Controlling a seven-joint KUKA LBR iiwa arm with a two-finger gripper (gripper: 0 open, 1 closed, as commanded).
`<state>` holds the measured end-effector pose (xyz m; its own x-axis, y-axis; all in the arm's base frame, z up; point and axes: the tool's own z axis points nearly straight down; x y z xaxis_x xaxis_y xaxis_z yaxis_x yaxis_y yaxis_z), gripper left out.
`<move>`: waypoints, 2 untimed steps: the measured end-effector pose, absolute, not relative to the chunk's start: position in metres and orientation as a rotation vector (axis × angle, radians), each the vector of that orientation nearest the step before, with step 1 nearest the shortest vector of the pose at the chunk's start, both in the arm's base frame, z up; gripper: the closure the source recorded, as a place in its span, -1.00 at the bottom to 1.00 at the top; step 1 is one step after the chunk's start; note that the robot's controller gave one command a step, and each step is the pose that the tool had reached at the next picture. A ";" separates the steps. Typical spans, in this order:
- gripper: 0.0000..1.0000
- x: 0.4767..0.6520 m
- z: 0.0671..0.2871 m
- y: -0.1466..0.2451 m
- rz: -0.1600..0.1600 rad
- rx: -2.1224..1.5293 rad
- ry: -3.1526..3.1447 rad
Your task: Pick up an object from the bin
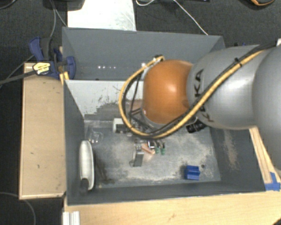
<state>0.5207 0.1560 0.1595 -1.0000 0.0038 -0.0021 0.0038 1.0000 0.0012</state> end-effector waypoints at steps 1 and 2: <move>-1.00 0.571 0.069 0.137 0.004 -0.010 3.137; -1.00 0.561 0.182 0.112 0.001 0.028 3.143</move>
Offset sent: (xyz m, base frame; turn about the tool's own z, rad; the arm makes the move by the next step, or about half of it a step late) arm 0.0382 -0.0541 0.0617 0.0213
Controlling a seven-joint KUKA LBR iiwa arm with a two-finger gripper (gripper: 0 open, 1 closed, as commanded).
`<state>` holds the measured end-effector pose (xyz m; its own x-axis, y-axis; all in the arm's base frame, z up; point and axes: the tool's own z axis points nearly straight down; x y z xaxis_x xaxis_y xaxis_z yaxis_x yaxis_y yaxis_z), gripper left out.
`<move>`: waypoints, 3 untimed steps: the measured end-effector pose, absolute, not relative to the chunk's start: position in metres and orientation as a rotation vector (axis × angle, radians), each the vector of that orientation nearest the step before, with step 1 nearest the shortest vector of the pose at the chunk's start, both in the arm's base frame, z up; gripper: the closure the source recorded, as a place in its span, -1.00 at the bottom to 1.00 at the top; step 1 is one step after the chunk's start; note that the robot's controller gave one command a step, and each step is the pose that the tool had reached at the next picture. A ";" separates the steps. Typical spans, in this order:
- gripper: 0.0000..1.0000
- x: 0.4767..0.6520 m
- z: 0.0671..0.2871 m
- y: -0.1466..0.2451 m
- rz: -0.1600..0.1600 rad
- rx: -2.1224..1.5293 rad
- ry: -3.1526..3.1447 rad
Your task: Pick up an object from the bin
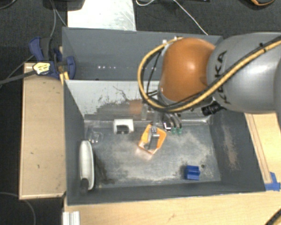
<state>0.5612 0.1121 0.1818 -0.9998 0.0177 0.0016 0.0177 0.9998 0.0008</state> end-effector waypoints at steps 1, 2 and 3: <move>-1.00 0.561 0.153 0.071 -0.004 -0.013 -3.150; -1.00 0.555 0.105 0.066 -0.005 0.022 -3.161; -1.00 0.555 0.105 0.066 -0.005 0.024 -3.161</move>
Offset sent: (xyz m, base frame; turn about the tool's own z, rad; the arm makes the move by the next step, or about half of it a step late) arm -0.0119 -0.0459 -0.0820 -0.0354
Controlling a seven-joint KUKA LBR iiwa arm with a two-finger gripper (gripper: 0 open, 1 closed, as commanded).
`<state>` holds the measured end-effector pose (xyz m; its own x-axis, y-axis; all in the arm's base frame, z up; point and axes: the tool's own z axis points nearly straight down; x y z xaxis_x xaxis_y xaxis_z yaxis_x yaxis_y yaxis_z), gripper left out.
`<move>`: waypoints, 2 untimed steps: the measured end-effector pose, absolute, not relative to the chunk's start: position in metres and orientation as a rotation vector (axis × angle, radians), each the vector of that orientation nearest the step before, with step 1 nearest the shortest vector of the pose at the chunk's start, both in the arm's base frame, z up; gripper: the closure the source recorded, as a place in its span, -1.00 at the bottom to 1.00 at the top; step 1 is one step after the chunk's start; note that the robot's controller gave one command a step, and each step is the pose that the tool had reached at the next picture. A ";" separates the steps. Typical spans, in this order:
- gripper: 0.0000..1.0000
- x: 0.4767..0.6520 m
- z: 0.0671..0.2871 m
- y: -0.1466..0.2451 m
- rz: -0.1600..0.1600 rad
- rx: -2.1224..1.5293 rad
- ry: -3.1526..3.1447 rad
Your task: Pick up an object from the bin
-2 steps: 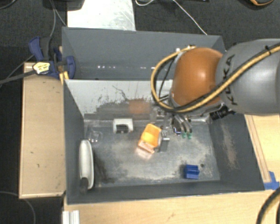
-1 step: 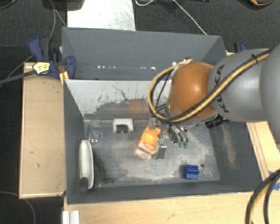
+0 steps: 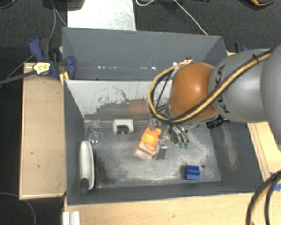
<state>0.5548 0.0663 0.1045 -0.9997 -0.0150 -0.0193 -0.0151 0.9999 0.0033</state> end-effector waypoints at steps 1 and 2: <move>1.00 0.558 0.081 0.096 0.009 -0.185 3.110; 1.00 0.558 0.081 0.096 0.010 -0.181 3.110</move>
Offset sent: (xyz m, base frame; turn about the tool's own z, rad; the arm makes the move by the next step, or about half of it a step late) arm 0.0000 0.0000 0.0000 0.0000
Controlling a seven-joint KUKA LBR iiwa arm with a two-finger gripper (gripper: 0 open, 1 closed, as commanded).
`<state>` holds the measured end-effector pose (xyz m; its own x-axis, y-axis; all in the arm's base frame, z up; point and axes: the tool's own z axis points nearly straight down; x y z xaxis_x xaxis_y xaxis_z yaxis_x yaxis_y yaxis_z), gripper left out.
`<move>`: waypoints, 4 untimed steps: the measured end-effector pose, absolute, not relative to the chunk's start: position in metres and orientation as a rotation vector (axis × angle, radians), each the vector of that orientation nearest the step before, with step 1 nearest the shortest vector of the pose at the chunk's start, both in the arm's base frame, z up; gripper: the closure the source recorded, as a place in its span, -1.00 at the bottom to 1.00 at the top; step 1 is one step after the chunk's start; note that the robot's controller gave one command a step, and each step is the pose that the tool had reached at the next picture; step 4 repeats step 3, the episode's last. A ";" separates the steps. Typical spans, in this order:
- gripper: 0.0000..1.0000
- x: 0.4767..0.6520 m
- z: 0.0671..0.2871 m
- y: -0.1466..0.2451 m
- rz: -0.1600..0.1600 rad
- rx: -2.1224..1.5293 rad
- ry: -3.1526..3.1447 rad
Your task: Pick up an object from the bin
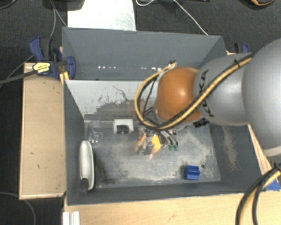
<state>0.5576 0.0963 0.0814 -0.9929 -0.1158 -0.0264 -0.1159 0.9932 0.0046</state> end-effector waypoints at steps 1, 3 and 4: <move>1.00 0.554 0.139 0.070 0.009 -0.172 3.105; 1.00 0.558 0.230 0.071 0.011 -0.162 3.096; 1.00 0.558 0.230 0.071 0.011 -0.162 3.096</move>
Offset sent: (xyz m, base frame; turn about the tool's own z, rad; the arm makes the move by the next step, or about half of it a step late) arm 0.0116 -0.0240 0.0720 -0.0046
